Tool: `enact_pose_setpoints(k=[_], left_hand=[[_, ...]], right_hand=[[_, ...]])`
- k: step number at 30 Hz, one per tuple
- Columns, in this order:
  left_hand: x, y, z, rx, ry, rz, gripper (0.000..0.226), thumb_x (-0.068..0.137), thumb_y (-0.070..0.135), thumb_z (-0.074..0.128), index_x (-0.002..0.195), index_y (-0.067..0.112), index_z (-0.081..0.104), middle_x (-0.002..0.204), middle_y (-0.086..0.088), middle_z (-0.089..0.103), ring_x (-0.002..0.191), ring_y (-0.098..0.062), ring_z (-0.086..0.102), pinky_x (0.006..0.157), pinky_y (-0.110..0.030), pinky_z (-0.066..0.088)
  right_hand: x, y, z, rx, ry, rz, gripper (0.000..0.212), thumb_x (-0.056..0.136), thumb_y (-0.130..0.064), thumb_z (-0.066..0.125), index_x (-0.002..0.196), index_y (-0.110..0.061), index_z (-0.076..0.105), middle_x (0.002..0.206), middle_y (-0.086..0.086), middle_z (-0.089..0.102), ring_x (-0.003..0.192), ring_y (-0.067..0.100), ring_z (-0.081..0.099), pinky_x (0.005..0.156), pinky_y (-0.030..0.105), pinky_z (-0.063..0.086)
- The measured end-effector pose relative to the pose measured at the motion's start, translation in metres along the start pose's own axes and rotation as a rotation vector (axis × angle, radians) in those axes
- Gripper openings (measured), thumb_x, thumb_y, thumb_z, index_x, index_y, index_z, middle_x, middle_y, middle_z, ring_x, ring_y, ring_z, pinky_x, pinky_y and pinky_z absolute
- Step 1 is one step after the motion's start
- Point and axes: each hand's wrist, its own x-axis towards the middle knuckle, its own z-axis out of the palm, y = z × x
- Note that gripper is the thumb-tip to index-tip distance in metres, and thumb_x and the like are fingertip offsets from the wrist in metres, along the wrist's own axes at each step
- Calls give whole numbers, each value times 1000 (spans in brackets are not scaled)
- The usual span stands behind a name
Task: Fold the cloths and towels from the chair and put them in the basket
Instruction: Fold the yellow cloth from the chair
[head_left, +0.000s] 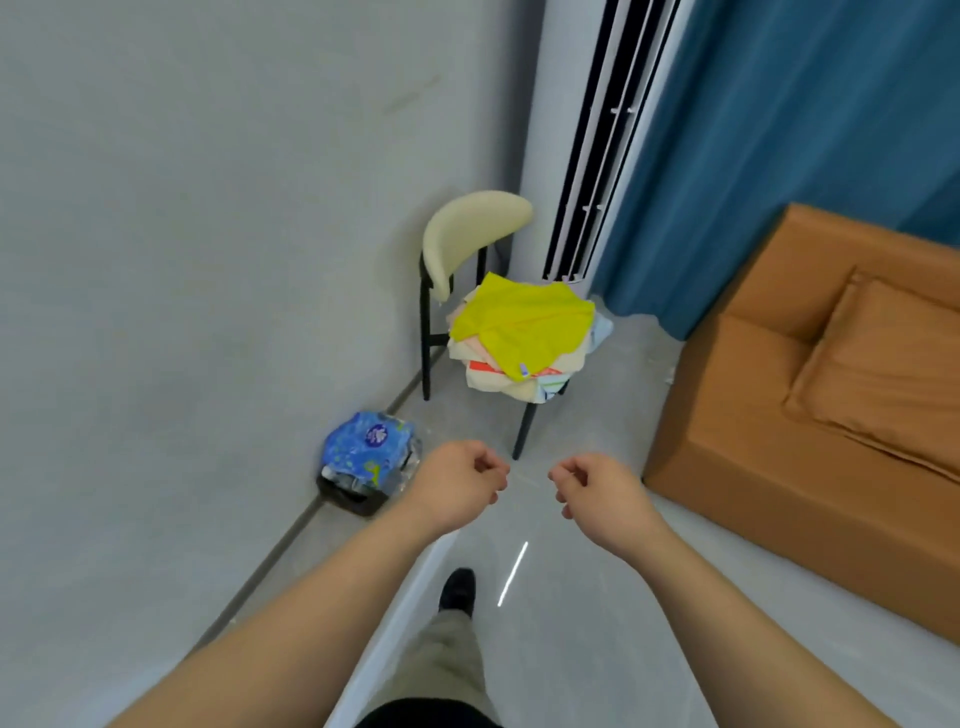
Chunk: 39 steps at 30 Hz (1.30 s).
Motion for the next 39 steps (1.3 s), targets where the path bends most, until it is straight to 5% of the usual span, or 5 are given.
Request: enact_pose_setpoints(k=[6, 19, 25, 33, 39], left_hand=[[181, 48, 21, 26, -30, -58, 11, 87, 14, 63, 79, 19, 69, 77, 1, 73, 72, -14, 72, 75, -35, 58], [471, 175, 27, -45, 22, -136, 10, 86, 9, 62, 83, 15, 70, 79, -4, 74, 77, -23, 73, 72, -40, 58], [553, 178, 53, -147, 208, -344, 10, 89, 10, 60, 88, 15, 69, 81, -2, 74, 74, -16, 70, 61, -27, 53], [602, 193, 108, -344, 445, -559, 9, 88, 12, 62, 91, 17, 69, 82, -1, 73, 72, -13, 71, 72, -36, 58], [628, 183, 141, -413, 517, -617, 9, 88, 15, 63, 90, 21, 69, 77, 2, 74, 78, -15, 71, 75, -38, 57]], right_hand=[[172, 14, -72, -48, 3, 25, 21, 99, -30, 54, 91, -16, 68, 84, 3, 71, 80, 23, 68, 78, 40, 56], [471, 16, -200, -189, -194, -25, 19, 101, -31, 52, 88, -23, 63, 84, 1, 68, 82, 22, 68, 76, 36, 53], [641, 40, -200, -328, -354, -190, 18, 96, -24, 56, 78, -25, 59, 66, -10, 50, 80, 23, 59, 67, 32, 39], [780, 57, -195, -592, -604, -244, 22, 97, -19, 53, 100, -7, 72, 109, 16, 70, 105, 35, 63, 84, 36, 48], [833, 77, -177, -654, -634, -212, 23, 90, -12, 53, 97, 1, 71, 101, 22, 70, 97, 37, 64, 82, 41, 53]])
